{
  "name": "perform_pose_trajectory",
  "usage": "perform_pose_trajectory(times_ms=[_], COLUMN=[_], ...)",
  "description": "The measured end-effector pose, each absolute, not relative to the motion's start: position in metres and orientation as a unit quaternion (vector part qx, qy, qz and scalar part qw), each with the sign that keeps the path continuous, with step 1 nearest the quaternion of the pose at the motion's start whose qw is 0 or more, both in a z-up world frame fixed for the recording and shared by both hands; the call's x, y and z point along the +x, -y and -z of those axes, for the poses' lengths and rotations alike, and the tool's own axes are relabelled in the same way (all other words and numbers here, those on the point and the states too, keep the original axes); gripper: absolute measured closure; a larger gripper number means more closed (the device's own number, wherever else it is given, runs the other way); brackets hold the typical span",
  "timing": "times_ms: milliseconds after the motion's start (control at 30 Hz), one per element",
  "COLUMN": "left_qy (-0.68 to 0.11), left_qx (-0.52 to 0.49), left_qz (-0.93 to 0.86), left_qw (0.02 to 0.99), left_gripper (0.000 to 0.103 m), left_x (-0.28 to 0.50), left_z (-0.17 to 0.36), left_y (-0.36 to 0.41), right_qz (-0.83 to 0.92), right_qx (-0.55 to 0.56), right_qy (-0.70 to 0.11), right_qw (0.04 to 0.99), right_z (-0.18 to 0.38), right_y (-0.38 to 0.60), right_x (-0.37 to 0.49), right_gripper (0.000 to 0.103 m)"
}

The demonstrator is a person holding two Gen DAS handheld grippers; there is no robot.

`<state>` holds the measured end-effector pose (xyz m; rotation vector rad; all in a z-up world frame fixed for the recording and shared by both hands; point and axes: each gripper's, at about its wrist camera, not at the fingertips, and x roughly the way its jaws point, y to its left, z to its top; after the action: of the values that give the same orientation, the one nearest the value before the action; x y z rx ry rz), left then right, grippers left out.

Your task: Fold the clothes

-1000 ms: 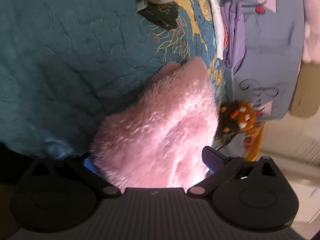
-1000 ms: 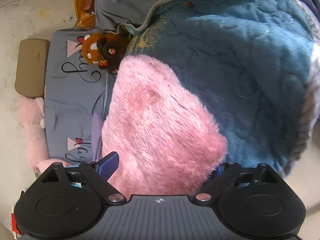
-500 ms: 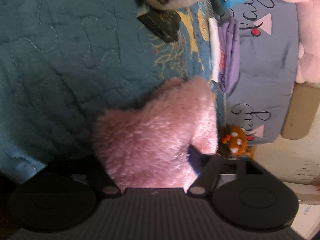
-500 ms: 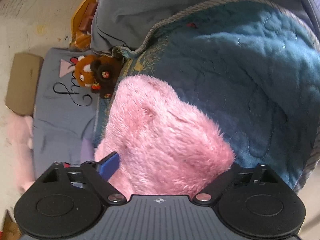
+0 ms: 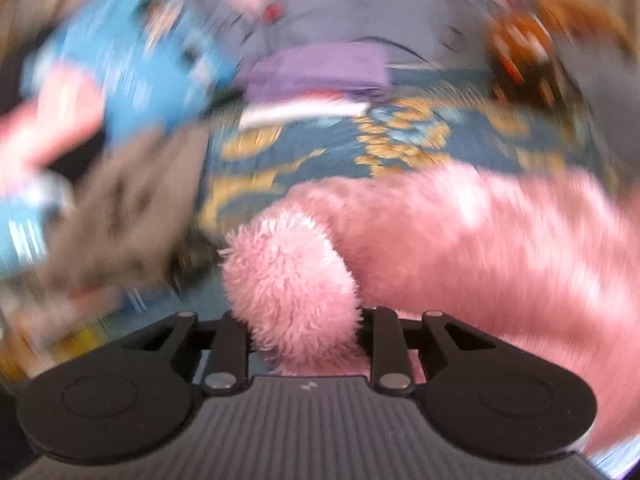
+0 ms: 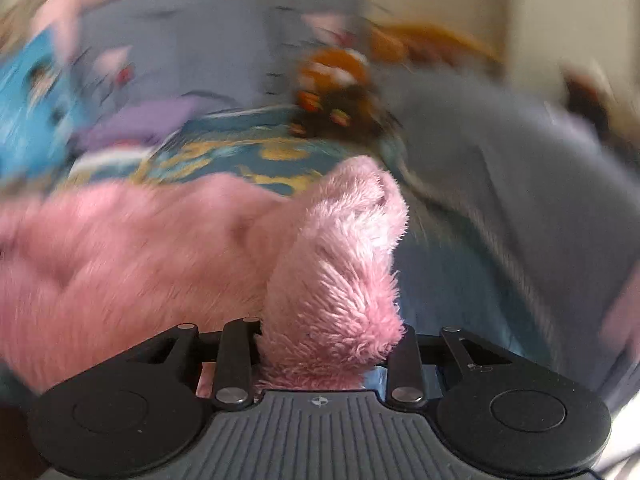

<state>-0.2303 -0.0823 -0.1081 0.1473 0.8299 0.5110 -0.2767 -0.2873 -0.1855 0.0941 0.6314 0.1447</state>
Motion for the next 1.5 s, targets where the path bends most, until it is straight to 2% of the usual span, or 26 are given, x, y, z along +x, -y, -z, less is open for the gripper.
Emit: perform_pose_trajectory(times_ms=[100, 167, 500, 767, 967, 1100, 1333, 1433, 1500], left_qy=[-0.384, -0.370, -0.281, -0.241, -0.264, -0.276, -0.213, -0.174, -0.152], left_qx=[0.164, 0.187, 0.261, 0.256, 0.236, 0.248, 0.291, 0.284, 0.264], left_qz=[-0.232, -0.227, -0.216, -0.136, -0.128, -0.141, -0.208, -0.262, -0.301], left_qw=[0.878, 0.881, 0.898, 0.926, 0.926, 0.918, 0.909, 0.906, 0.904], left_gripper=[0.079, 0.079, 0.080, 0.080, 0.080, 0.080, 0.079, 0.078, 0.076], left_x=[-0.231, -0.233, -0.230, -0.178, -0.121, -0.076, 0.029, 0.075, 0.099], left_z=[0.109, 0.105, 0.047, 0.007, -0.028, -0.068, -0.160, -0.178, -0.177], left_y=[0.114, 0.123, 0.132, 0.103, 0.065, 0.035, -0.063, -0.112, -0.145], right_qz=[-0.091, -0.103, -0.150, -0.193, -0.218, -0.232, -0.213, -0.190, -0.177], right_qx=[-0.087, -0.155, -0.285, -0.385, -0.400, -0.393, -0.352, -0.299, -0.239], right_qy=[-0.280, -0.261, -0.190, -0.192, -0.215, -0.193, -0.096, -0.075, -0.092], right_qw=[0.952, 0.947, 0.927, 0.882, 0.864, 0.869, 0.907, 0.932, 0.950], right_z=[0.172, 0.163, 0.112, 0.055, -0.002, -0.060, -0.147, -0.156, -0.139], right_y=[0.262, 0.250, 0.229, 0.203, 0.157, 0.122, 0.055, 0.037, 0.034], right_x=[-0.282, -0.285, -0.281, -0.209, -0.153, -0.103, 0.022, 0.077, 0.107], right_gripper=[0.073, 0.073, 0.074, 0.075, 0.075, 0.075, 0.075, 0.075, 0.074])
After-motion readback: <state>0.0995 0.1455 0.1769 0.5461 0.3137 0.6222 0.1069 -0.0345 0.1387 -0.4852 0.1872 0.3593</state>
